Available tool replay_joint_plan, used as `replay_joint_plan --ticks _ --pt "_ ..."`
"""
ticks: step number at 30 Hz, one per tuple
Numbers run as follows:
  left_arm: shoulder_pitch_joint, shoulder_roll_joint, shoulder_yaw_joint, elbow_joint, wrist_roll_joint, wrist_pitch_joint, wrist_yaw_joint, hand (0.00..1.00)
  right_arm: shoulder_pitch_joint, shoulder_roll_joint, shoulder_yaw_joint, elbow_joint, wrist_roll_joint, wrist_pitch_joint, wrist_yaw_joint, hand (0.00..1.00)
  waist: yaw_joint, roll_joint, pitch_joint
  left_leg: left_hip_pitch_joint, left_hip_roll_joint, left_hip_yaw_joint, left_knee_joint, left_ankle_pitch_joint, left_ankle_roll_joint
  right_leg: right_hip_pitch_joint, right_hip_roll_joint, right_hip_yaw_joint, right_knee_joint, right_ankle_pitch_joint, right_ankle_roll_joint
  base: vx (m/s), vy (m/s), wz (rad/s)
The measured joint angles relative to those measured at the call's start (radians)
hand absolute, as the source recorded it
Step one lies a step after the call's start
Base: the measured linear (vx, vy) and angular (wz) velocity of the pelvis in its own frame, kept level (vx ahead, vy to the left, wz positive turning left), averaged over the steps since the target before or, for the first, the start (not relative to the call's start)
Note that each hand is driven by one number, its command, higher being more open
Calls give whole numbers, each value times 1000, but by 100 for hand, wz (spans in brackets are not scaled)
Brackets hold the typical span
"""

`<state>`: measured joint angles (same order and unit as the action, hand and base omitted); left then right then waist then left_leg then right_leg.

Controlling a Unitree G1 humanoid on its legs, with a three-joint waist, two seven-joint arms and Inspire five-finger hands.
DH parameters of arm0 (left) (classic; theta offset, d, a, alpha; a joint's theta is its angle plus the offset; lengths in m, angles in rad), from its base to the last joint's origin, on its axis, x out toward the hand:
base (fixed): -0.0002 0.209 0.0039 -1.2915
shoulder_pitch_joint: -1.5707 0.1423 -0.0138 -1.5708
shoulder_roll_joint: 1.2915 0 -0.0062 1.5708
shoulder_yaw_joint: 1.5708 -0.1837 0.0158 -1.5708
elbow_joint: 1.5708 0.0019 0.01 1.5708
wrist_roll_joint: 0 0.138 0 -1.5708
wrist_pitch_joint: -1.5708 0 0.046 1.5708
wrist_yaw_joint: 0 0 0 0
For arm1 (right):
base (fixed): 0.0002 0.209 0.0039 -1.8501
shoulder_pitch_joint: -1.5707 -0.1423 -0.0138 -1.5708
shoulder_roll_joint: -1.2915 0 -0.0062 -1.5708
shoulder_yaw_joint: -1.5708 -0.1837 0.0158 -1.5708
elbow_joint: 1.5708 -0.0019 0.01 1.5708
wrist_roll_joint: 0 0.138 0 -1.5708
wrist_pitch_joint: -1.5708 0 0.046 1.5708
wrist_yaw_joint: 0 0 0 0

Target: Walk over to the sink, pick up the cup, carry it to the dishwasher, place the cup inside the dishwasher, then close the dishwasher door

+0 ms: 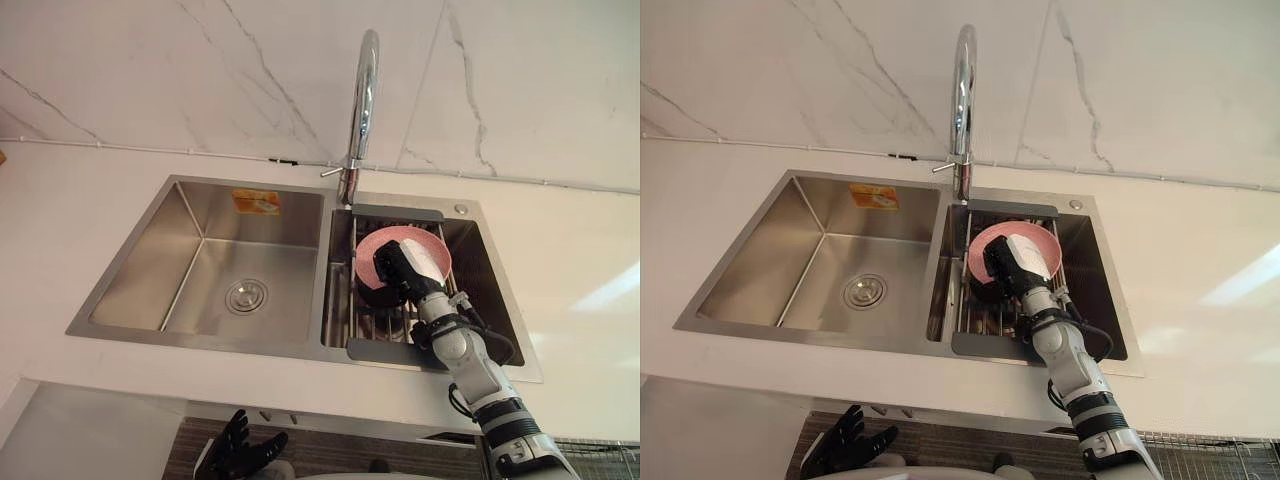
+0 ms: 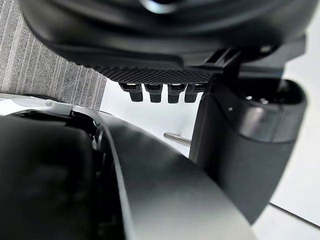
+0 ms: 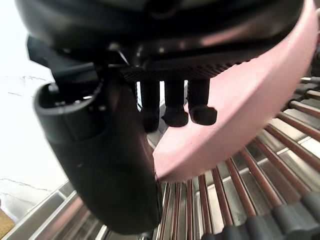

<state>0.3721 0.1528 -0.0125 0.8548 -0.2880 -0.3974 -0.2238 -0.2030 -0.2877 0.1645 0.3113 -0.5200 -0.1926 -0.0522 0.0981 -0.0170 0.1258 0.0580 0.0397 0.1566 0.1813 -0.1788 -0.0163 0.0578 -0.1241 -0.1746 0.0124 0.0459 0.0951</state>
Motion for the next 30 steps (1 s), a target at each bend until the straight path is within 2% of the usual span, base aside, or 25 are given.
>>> replay_joint_plan --ticks 11,12,25,30 --pt "0 -7 -2 0 -11 -2 -1 100 13 0 -12 -17 28 -8 18 0 -2 9 7 -8 5 1 23 -13 0 0 3 3 3 -1 0 -20 -12 0" --pt "0 -9 -2 0 -11 -2 -1 100 17 0 -14 -24 28 -9 18 100 -2 11 8 -10 6 2 27 -14 1 0 4 4 3 -1 0 -17 -3 -3" --pt "1 -17 -2 2 -11 -21 -4 100 130 -1 -87 -148 25 -31 -11 100 -5 16 11 -6 6 17 26 -19 5 -6 5 17 3 -3 3 -7 -5 -3" --pt "4 -17 -1 11 -11 -26 -4 100 187 -15 -94 -231 12 -42 -9 100 -20 17 11 5 4 26 12 -15 7 -6 5 27 3 -3 3 -22 -11 -5"
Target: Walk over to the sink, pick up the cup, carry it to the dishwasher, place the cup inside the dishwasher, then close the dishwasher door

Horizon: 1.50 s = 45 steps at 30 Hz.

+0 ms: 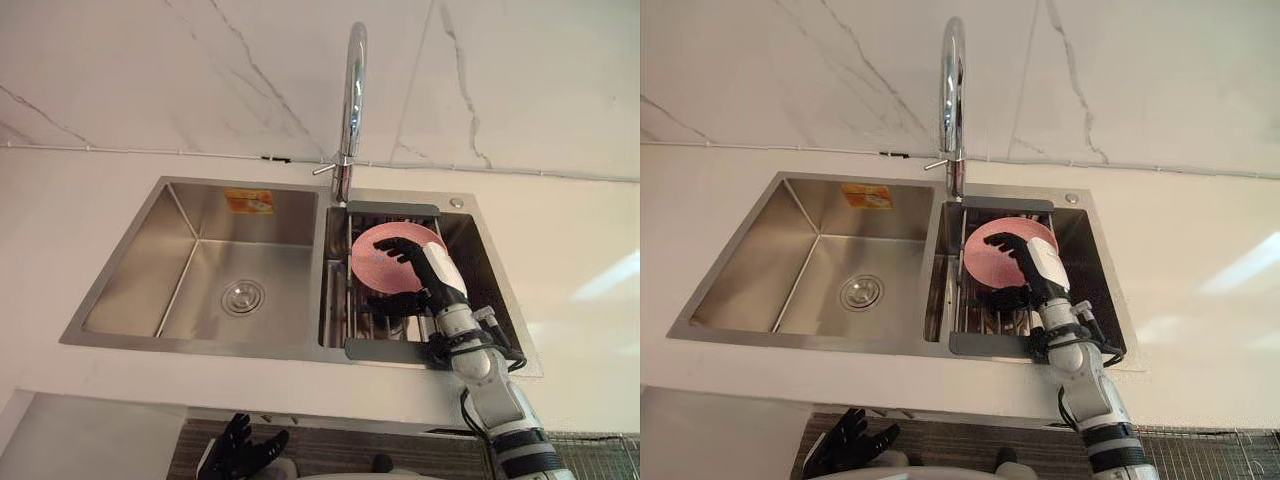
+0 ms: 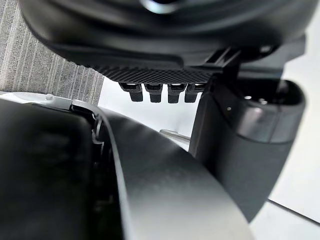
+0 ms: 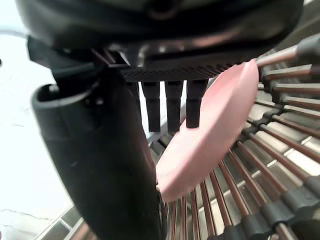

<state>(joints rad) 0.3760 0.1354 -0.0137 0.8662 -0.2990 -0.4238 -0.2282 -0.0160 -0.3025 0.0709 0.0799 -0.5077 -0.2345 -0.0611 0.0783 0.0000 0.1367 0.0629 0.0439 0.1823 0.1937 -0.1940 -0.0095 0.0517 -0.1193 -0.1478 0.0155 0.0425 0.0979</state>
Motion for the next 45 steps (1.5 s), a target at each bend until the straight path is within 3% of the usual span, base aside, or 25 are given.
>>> replay_joint_plan --ticks 13,25,37,45 --pt "2 -3 5 19 -17 -10 -17 100 68 -69 -68 -100 -193 -44 23 100 -20 0 -2 27 -8 7 -55 24 2 -2 0 9 -7 0 0 0 -3 -2" --pt "2 -2 5 29 -17 -19 -19 100 90 -100 -68 -112 -255 -65 35 100 -25 -4 -4 29 -10 7 -61 27 3 -3 0 10 -7 0 0 0 0 0" --pt "2 0 5 31 -17 -19 -19 100 88 -99 -68 -94 -342 -28 -138 100 -25 -7 -5 33 -15 -1 -80 41 4 -3 -1 4 -6 0 0 0 0 0" --pt "2 2 3 30 -17 -19 -19 100 69 -95 -68 -22 -351 0 -166 100 -23 -10 -4 34 -18 -5 -86 48 6 -5 -2 1 -4 1 0 -18 -7 1"
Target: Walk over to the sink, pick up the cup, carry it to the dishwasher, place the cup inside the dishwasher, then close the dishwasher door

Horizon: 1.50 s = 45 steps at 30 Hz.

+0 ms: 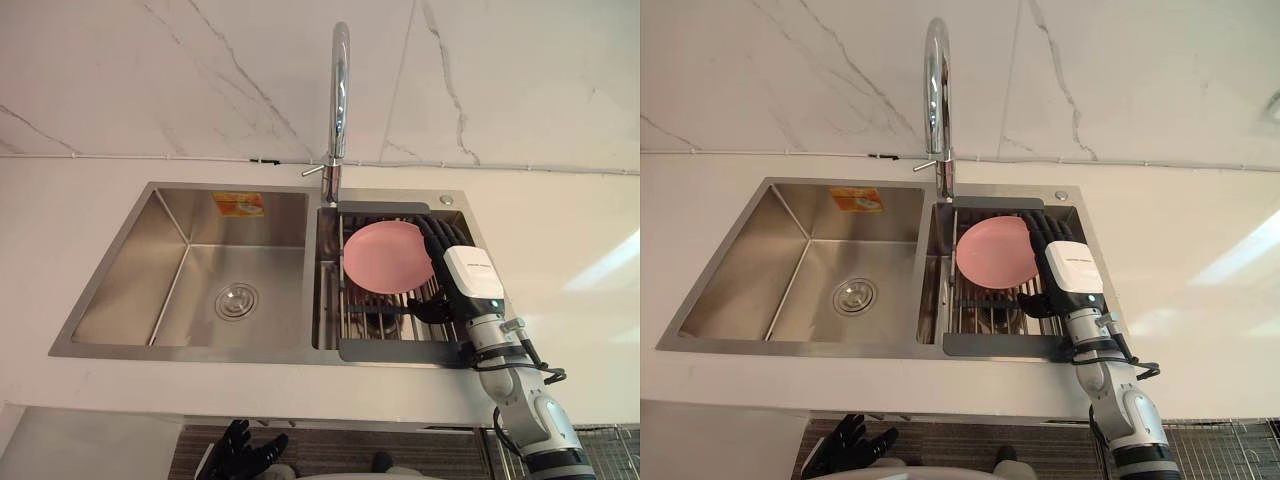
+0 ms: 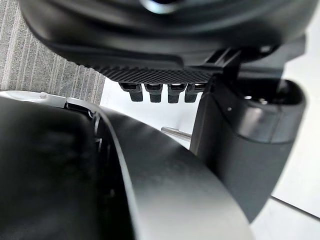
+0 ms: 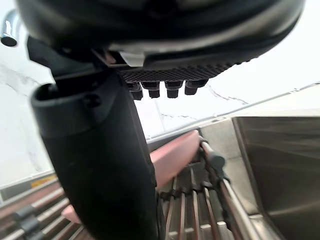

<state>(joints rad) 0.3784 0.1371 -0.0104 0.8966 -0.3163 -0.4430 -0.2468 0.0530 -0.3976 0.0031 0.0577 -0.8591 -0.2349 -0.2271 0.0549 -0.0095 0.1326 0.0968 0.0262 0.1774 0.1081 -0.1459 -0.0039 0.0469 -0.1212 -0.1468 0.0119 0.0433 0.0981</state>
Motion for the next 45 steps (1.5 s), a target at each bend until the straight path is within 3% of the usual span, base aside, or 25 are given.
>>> replay_joint_plan --ticks 20,39,40,45 --pt "0 21 -29 -24 -19 4 -1 100 -124 21 46 133 -7 61 -85 100 15 -16 10 -17 0 -17 24 -1 0 0 -3 -15 4 0 0 -4 -1 2" --pt "-1 23 -41 -66 -21 17 2 100 -236 81 95 251 18 204 -78 100 41 -17 27 -72 21 -25 147 -64 2 0 0 -20 16 0 0 -13 -2 1" --pt "-1 23 -41 -66 -21 18 2 100 -238 84 95 251 23 216 -74 0 41 -17 28 -76 22 -25 155 -68 1 0 1 -20 17 0 0 0 0 0" --pt "-1 22 -41 -68 -23 20 2 100 -254 88 113 254 23 266 -46 0 42 -15 28 -83 26 -25 172 -75 2 0 3 -20 20 0 0 -35 -12 0"
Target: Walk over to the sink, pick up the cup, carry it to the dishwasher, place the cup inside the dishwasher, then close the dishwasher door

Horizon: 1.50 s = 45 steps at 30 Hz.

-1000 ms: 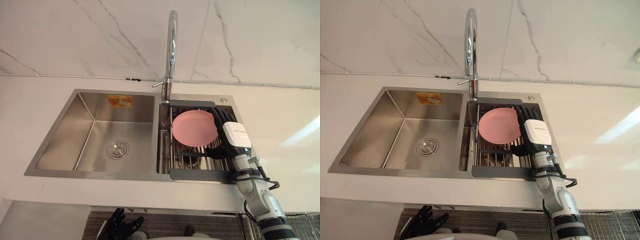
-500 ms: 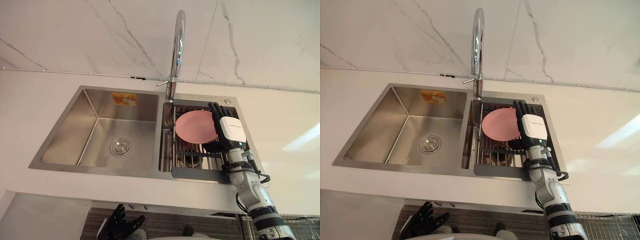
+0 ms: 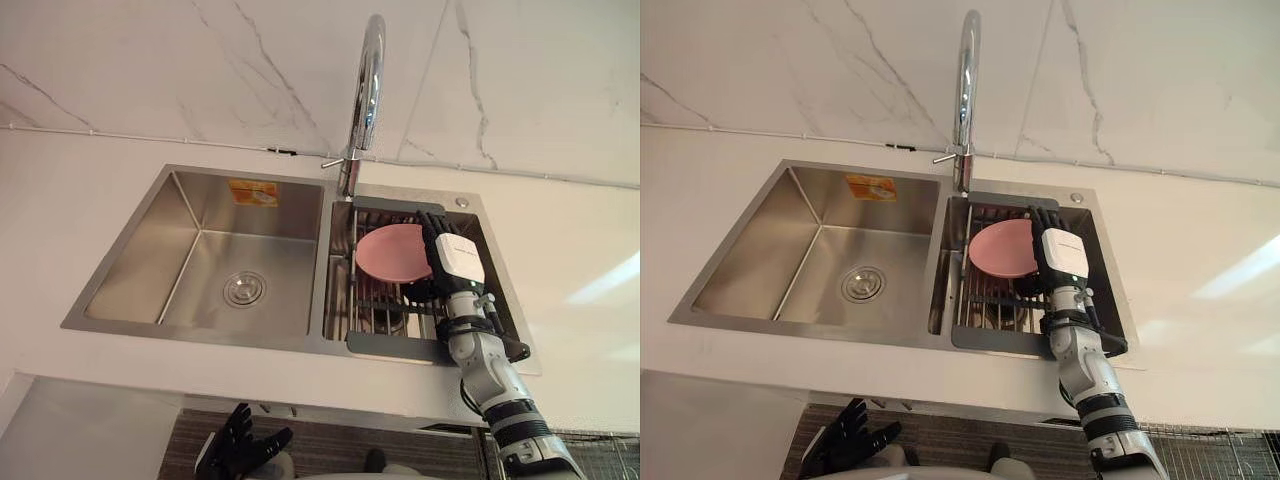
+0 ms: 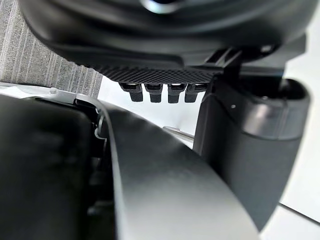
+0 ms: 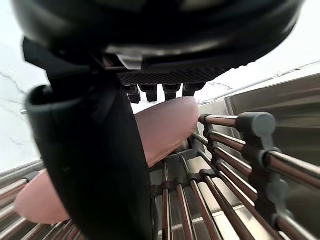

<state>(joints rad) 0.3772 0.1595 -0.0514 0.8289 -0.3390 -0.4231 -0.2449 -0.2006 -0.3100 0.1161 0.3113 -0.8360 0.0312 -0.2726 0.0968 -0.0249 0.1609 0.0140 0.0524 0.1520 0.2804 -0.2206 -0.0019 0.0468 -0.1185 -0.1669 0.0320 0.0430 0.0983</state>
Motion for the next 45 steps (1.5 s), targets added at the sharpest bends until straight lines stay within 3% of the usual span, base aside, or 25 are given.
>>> replay_joint_plan --ticks 7,21,37,45 --pt "-1 2 -8 0 -16 3 0 100 -7 1 8 14 -8 9 -1 0 1 -1 0 -4 1 0 3 -1 0 -2 0 0 0 0 0 -4 -2 0" --pt "-1 5 -13 -1 -17 3 0 100 3 -1 -1 -7 52 -46 13 0 0 -2 0 -3 2 4 -3 -1 0 -4 2 2 -4 0 0 0 0 0" --pt "0 2 -14 3 -25 -1 0 100 147 25 -35 -207 146 -137 59 0 -4 -4 -1 66 -4 29 -109 36 -9 3 6 19 -16 1 1 2 -5 -3" --pt "6 -1 -14 25 -26 -25 1 100 260 36 -53 -342 186 -228 65 0 -30 -4 -3 91 -15 45 -164 64 -9 2 2 31 -20 1 0 -26 -10 -4"
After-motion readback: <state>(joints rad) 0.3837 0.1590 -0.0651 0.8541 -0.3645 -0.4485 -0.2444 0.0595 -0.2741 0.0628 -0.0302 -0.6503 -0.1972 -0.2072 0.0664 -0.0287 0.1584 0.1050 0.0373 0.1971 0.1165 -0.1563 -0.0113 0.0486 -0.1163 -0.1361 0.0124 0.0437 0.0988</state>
